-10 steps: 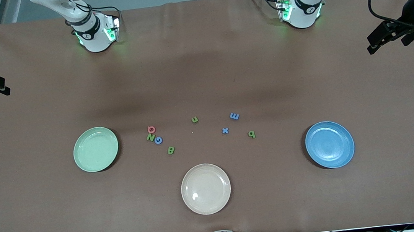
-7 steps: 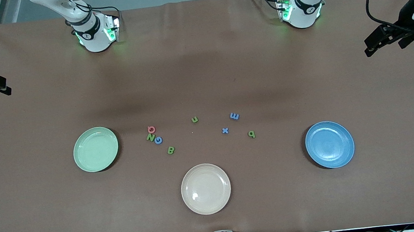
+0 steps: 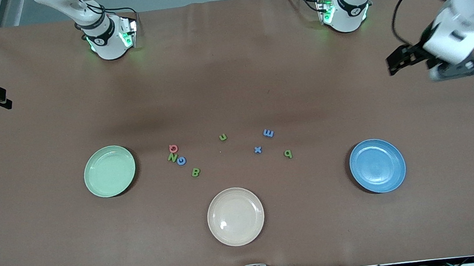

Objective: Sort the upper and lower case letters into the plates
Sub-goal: 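Grasp the green b with the left gripper while the right gripper grasps the Q, then release the b on the blue plate while the right gripper carries the Q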

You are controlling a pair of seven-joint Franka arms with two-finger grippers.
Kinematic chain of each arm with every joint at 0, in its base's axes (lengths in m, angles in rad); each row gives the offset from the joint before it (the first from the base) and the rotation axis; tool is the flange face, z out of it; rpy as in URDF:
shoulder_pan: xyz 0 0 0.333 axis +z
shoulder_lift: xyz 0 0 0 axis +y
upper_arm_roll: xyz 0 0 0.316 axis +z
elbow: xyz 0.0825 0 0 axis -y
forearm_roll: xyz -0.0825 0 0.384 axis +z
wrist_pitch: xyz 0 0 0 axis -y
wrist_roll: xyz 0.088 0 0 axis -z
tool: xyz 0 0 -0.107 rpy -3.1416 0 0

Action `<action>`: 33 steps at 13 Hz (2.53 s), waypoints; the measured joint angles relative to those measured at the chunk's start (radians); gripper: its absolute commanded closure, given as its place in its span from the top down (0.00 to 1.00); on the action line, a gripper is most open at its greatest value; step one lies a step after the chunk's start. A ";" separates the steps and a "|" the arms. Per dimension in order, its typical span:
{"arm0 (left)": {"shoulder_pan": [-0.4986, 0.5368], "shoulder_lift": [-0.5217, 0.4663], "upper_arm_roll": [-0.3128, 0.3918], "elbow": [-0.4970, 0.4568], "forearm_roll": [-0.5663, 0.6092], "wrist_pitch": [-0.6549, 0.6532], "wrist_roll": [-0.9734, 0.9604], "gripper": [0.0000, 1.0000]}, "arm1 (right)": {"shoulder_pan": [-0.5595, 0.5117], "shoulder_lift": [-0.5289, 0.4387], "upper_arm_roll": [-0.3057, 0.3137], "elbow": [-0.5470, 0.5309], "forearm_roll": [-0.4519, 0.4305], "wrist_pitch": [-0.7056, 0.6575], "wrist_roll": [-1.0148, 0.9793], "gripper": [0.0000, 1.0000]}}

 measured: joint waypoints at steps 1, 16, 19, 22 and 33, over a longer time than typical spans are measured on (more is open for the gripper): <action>-0.006 0.036 -0.025 -0.012 0.000 0.047 -0.008 1.00 | 0.000 0.002 -0.001 0.003 0.000 0.001 0.000 1.00; -0.199 0.547 -0.106 -0.168 0.018 0.850 -0.341 0.67 | 0.118 0.319 0.004 -0.026 0.145 0.316 0.278 1.00; -0.223 0.638 -0.104 -0.085 0.106 0.851 -0.420 0.57 | 0.286 0.368 0.009 -0.108 0.146 0.468 0.425 1.00; -0.241 0.697 -0.103 -0.036 0.145 0.851 -0.453 0.49 | 0.413 0.445 0.009 -0.204 0.146 0.649 0.458 1.00; -0.266 0.735 -0.066 -0.018 0.152 0.844 -0.467 0.01 | 0.557 0.575 0.000 -0.402 0.096 1.003 0.586 0.99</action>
